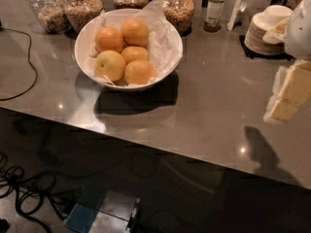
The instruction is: Pick orange from white bowl
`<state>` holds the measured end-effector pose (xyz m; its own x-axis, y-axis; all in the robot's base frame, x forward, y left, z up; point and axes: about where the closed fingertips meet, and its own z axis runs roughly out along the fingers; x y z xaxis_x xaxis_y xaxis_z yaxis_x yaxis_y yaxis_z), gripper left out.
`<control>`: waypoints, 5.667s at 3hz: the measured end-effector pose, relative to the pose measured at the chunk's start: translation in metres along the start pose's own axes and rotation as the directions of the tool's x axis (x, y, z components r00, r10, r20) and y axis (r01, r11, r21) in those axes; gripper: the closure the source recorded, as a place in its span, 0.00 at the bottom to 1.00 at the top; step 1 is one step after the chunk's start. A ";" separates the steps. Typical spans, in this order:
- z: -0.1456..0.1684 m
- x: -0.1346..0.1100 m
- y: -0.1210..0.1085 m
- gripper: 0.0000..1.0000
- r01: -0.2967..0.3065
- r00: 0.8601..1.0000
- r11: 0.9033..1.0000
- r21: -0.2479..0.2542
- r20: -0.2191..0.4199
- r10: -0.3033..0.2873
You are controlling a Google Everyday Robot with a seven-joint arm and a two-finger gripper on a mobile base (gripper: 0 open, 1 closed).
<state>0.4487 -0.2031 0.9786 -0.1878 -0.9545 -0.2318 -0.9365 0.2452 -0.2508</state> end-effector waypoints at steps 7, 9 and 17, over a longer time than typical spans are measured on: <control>0.080 -0.311 -0.071 0.00 0.440 0.857 0.898 -0.019 0.308 -0.413; 0.096 -0.306 -0.098 0.00 0.365 0.859 0.931 -0.003 0.387 -0.336; 0.198 -0.293 -0.208 0.00 0.393 0.885 0.920 -0.014 0.279 -0.373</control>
Offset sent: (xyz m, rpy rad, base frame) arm 0.0971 0.1628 0.0224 0.1538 -0.0735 0.3441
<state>0.7574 0.0597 0.9123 0.2663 -0.8884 -0.3740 -0.9391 -0.1518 -0.3083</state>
